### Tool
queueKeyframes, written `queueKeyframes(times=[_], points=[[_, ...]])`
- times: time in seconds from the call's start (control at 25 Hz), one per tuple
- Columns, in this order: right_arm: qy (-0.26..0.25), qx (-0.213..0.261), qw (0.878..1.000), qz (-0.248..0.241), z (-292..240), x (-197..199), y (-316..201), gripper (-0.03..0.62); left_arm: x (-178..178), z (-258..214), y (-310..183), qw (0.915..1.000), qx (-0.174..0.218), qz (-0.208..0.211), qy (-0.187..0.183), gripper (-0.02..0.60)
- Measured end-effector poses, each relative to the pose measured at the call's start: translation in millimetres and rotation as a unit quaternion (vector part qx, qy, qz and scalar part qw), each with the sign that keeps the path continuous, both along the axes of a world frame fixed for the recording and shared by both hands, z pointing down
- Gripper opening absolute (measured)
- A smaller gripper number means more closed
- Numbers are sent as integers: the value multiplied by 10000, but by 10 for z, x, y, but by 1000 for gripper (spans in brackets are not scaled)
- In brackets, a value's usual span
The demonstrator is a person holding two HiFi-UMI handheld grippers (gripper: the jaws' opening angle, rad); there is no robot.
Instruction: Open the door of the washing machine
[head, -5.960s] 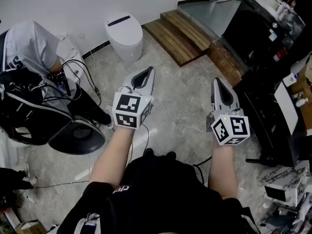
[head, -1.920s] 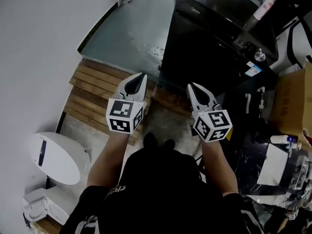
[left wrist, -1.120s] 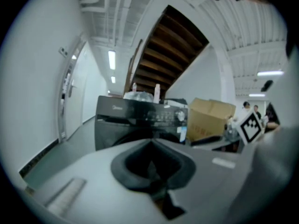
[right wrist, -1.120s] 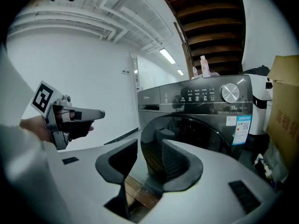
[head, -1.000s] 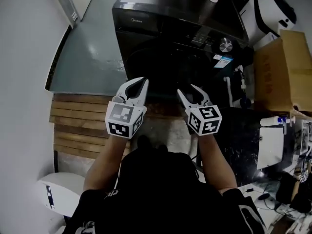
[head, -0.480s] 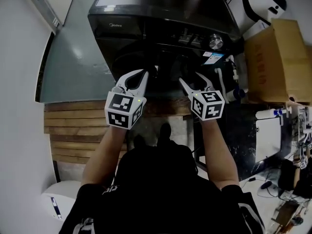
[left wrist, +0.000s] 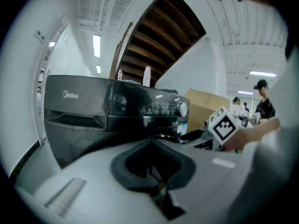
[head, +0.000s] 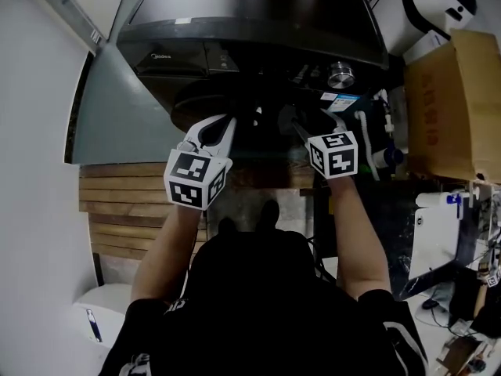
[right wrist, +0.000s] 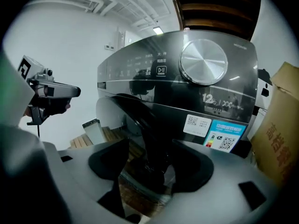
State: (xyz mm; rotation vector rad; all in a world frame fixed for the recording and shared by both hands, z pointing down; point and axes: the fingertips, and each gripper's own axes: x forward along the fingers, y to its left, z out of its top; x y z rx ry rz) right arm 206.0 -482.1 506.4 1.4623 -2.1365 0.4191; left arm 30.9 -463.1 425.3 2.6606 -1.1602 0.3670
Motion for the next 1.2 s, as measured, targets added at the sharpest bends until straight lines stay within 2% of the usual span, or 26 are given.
queueKeyframes(times=[0.28,0.4,0.6,0.72,0.88,1.04,1.12,1.2], points=[[371,-421,9968,-561,263,16,-129,278,152,86,-133,9999,-108,-54,-81,9],[701,-404,9941,-716,314,32,-154,249,166,106,-165,9998,-140,-106,-83,8],[942,-294,9910,-906,329,51,-158,212,144,150,-200,9995,-216,-202,-62,8],[1302,-400,9825,-1272,365,47,-141,190,140,179,-192,9995,-245,-199,-63,9],[1384,-561,9736,-1724,403,45,-153,164,142,209,-156,9994,-274,-213,-54,8],[1727,-677,9600,-2097,445,52,-121,152,149,234,-91,9993,-318,-205,-53,9],[1932,-685,9539,-2192,462,55,-114,149,131,244,-47,9991,-343,-227,-55,8],[2041,-653,9527,-2153,470,56,-114,152,103,254,5,9990,-360,-245,-62,8]])
